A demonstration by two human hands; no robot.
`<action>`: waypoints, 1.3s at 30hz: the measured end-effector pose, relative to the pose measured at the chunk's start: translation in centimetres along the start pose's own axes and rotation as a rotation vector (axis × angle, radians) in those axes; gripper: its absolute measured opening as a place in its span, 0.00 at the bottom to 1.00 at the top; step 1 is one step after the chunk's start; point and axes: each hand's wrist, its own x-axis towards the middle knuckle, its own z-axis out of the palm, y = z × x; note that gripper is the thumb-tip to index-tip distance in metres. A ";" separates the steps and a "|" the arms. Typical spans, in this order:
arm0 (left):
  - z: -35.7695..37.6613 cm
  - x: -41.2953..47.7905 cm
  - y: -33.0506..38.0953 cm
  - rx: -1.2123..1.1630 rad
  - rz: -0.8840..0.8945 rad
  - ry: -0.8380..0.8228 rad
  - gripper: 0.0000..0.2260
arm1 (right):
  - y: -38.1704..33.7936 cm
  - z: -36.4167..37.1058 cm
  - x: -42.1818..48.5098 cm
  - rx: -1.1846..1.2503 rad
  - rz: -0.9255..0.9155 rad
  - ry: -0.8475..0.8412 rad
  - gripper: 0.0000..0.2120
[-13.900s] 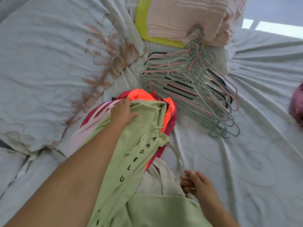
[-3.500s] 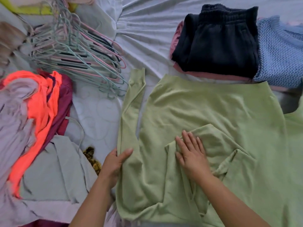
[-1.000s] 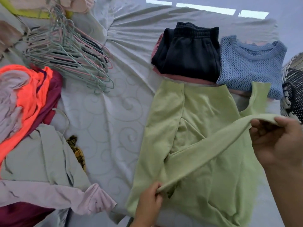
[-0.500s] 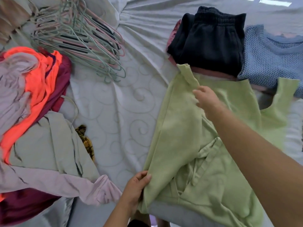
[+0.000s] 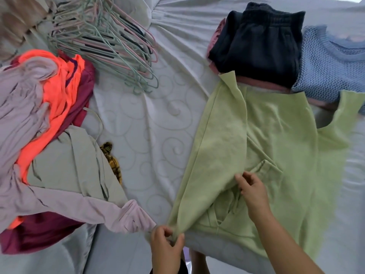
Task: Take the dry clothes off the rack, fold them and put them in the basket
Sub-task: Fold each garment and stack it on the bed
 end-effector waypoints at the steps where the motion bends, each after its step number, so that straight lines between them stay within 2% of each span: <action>1: 0.1 -0.4 0.0 -0.012 -0.028 0.001 0.14 | -0.2 -0.2 0.0 0.036 0.011 0.002 0.05; 3: 0.2 -0.7 -0.3 -0.029 -0.093 -0.001 0.14 | -0.9 -0.4 -0.1 0.122 0.058 -0.031 0.03; 6: -0.3 -0.8 -0.6 -0.160 -0.209 -0.005 0.09 | -1.6 -0.5 -0.2 0.270 0.097 -0.133 0.08; 9: -1.3 -0.8 0.7 -0.410 -0.301 -0.009 0.08 | -2.0 -1.2 0.1 0.209 0.098 -0.161 0.09; 12: -1.9 -0.6 1.0 -0.347 -0.257 -0.047 0.11 | -1.5 -1.6 0.5 0.142 0.100 -0.129 0.10; 16: -1.9 0.3 -0.3 0.044 -0.026 0.050 0.16 | -0.7 -1.2 0.6 -0.011 0.120 -0.097 0.09; 18: -2.0 0.3 -0.3 0.075 0.001 0.077 0.16 | -0.5 -0.9 0.6 -0.059 0.129 -0.111 0.07; 20: -1.4 0.1 0.0 0.051 -0.008 0.060 0.11 | -0.5 -1.0 0.5 -0.078 0.130 -0.133 0.05; 22: -0.8 -0.6 0.3 0.178 0.158 0.099 0.07 | -0.5 -1.1 0.3 -0.063 0.130 -0.142 0.06; 24: 0.1 -1.1 1.0 0.303 0.449 0.090 0.15 | -0.3 -0.9 -0.2 -0.111 0.073 -0.115 0.11; 25: 1.0 -1.1 1.2 0.379 0.612 0.029 0.19 | 0.0 -0.7 -0.4 -0.209 -0.016 -0.063 0.16; 27: 2.9 -0.4 2.9 0.562 0.826 -0.111 0.23 | 1.3 -0.3 -0.9 -0.510 -0.334 0.059 0.25; 29: 4.4 2.0 4.3 0.714 0.885 -0.168 0.26 | 2.9 0.4 -1.5 -0.784 -0.625 0.047 0.24; 30: 4.9 3.6 4.4 0.804 0.895 -0.174 0.27 | 3.5 0.7 -1.5 -0.883 -0.662 0.017 0.22; 34: 5.2 7.9 3.5 1.078 0.907 -0.249 0.31 | 3.6 1.1 -0.1 -1.031 -0.615 -0.147 0.24; 36: 5.7 7.5 3.9 1.107 0.916 -0.212 0.31 | 3.2 0.1 0.4 -0.898 -0.540 -0.220 0.25; 37: 5.8 6.8 4.4 1.103 0.916 -0.197 0.30 | 3.1 -0.7 0.2 -0.816 -0.505 -0.196 0.26; 39: 5.8 5.7 5.3 1.024 0.981 -0.135 0.25 | 3.6 -3.4 0.2 -0.654 -0.374 0.067 0.30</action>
